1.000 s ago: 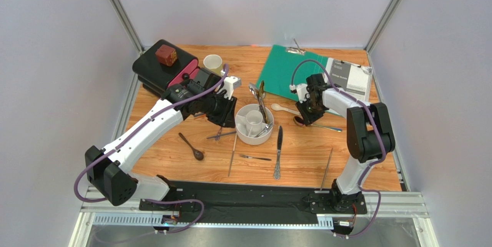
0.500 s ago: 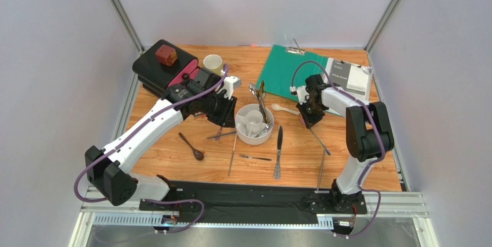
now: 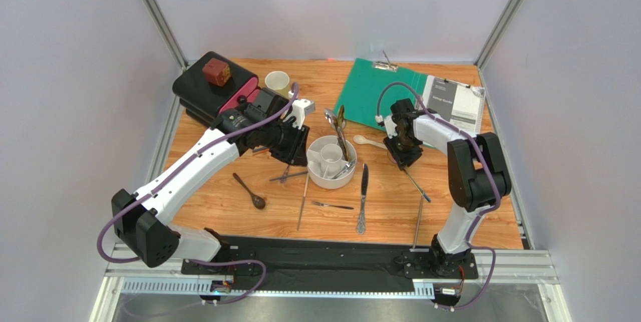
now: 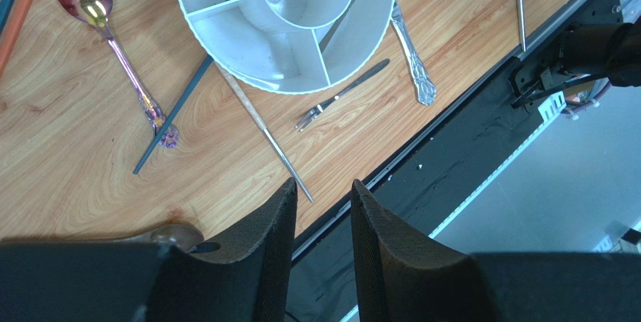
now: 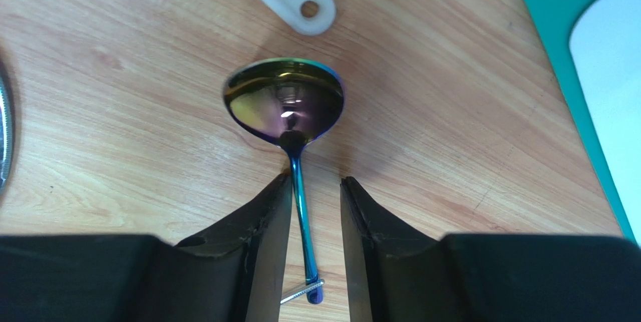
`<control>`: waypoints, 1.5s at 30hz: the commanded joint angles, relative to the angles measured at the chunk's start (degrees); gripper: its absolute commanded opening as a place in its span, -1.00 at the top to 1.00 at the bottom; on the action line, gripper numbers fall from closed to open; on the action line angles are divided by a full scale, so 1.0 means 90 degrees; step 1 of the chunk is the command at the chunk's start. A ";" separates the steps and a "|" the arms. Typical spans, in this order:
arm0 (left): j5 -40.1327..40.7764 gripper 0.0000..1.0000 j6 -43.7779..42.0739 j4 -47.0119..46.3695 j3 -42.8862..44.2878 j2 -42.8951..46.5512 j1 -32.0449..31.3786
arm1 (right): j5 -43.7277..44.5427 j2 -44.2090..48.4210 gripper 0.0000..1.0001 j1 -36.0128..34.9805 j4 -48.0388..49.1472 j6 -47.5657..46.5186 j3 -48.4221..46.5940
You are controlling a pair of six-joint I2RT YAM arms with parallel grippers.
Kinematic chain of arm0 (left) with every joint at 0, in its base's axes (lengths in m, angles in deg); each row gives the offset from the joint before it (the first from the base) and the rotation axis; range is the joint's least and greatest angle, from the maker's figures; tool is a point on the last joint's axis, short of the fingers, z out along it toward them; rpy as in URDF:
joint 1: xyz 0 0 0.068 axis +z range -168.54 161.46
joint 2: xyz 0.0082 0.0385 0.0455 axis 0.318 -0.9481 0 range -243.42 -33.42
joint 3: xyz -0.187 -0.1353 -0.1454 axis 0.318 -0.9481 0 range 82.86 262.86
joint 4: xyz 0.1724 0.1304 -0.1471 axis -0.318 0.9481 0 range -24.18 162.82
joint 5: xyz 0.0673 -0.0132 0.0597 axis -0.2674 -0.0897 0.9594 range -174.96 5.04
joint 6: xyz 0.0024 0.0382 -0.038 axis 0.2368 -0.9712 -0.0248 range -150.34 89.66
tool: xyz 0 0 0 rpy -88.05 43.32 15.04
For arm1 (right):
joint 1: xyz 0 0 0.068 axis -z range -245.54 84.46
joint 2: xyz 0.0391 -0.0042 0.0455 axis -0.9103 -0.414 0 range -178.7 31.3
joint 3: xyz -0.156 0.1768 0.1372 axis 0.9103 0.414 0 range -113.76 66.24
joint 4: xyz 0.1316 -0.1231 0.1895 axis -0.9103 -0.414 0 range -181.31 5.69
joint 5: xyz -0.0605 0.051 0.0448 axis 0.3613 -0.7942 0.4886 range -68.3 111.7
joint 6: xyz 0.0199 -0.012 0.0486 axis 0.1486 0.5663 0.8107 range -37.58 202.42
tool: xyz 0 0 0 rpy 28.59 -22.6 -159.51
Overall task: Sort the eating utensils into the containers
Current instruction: Pick up the spoon from the center of the board.
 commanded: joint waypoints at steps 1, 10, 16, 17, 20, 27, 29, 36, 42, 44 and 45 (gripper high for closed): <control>-0.0144 0.23 0.0044 -0.0080 0.0180 -0.0039 0.0024 | 0.0122 0.0000 0.38 0.0100 -0.0033 0.0201 0.0116; -0.0066 0.22 -0.0025 0.0027 0.0287 -0.0098 0.0024 | 0.0150 -0.0450 0.86 0.0295 -0.0130 0.0494 0.0019; -0.0027 0.22 0.0014 0.0027 0.0307 -0.0127 0.0024 | 0.1146 -0.0323 1.00 0.0452 0.0240 0.0641 -0.0147; -0.0017 0.23 0.0014 0.0018 0.0307 -0.0137 0.0014 | 0.1244 -0.0304 1.00 0.0490 0.0279 0.0670 -0.0253; -0.0017 0.23 0.0034 0.0027 0.0307 -0.0157 0.0014 | 0.1488 -0.0371 1.00 0.0520 0.0319 0.0661 -0.0469; 0.0100 0.23 0.0043 0.0056 0.0336 -0.0157 0.0024 | 0.2045 -0.0206 1.00 0.0520 0.0485 0.0768 -0.0957; 0.0119 0.23 0.0043 0.0057 0.0356 -0.0176 0.0024 | 0.2026 -0.0069 1.00 0.0530 0.0456 0.0768 -0.1045; 0.0158 0.24 0.0043 0.0017 0.0404 -0.0235 0.0014 | 0.1353 0.0223 1.00 0.0501 0.0094 0.0865 -0.1329; 0.0158 0.24 0.0053 -0.0080 0.0385 -0.0264 0.0024 | 0.1274 0.0751 1.00 0.0267 0.0104 0.0787 -0.1202; 0.0178 0.24 0.0102 -0.0110 0.0356 -0.0283 0.0014 | 0.1158 0.0907 1.00 0.0081 0.0114 0.0845 -0.1105; 0.0159 0.24 0.0131 -0.0139 0.0346 -0.0274 0.0014 | 0.1128 0.1062 1.00 0.0032 0.0123 0.0875 -0.1094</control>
